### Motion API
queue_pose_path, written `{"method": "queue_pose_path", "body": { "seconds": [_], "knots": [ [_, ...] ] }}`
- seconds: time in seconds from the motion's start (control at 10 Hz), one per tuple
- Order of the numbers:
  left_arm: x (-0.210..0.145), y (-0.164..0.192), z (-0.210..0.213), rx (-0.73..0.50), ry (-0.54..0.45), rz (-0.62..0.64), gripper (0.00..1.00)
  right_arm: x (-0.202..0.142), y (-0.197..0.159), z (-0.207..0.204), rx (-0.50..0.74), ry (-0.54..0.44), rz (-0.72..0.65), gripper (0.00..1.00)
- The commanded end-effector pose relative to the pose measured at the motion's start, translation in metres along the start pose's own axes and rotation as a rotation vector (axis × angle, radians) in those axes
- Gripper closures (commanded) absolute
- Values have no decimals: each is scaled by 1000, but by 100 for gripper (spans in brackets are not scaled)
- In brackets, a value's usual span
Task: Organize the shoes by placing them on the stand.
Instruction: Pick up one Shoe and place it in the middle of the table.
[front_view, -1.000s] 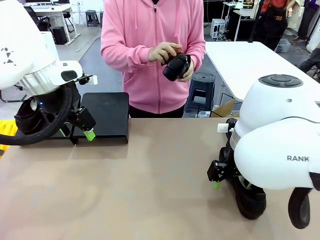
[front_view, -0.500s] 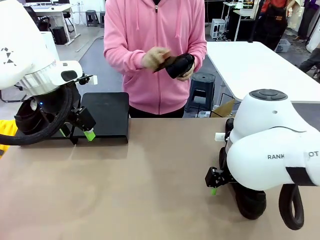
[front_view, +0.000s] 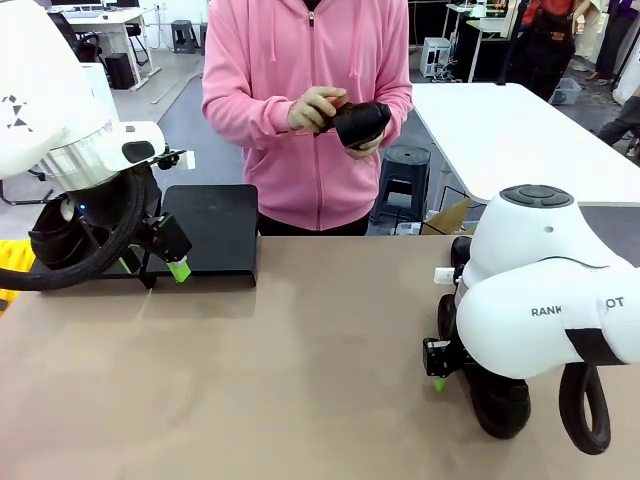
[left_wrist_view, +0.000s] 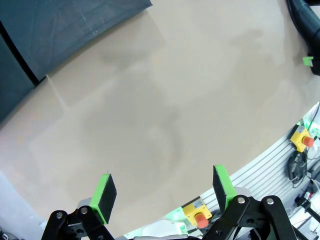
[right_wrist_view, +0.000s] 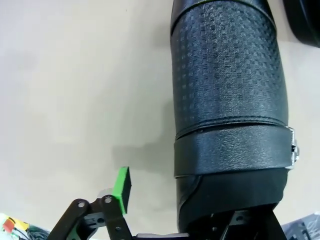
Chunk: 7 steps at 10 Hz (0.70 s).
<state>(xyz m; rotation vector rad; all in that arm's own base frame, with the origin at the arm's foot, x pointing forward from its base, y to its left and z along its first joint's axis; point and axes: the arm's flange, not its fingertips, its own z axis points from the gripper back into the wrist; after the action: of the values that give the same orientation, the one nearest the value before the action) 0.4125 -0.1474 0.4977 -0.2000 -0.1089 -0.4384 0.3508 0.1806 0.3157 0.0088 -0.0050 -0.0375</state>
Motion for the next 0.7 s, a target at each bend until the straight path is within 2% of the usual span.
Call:
{"method": "queue_pose_path", "body": {
  "seconds": [0.0, 0.1, 0.6],
  "knots": [
    [-4, 1, 1, 14, 6, 1, 0, -22, -16, -15, -18, -26, 17, 92],
    [-4, 1, 1, 14, 6, 1, 0, -22, -17, -14, -25, -29, 19, 100],
    [-4, 1, 1, 14, 6, 1, 0, -25, -22, -3, -86, -50, 2, 100]
  ]
}}
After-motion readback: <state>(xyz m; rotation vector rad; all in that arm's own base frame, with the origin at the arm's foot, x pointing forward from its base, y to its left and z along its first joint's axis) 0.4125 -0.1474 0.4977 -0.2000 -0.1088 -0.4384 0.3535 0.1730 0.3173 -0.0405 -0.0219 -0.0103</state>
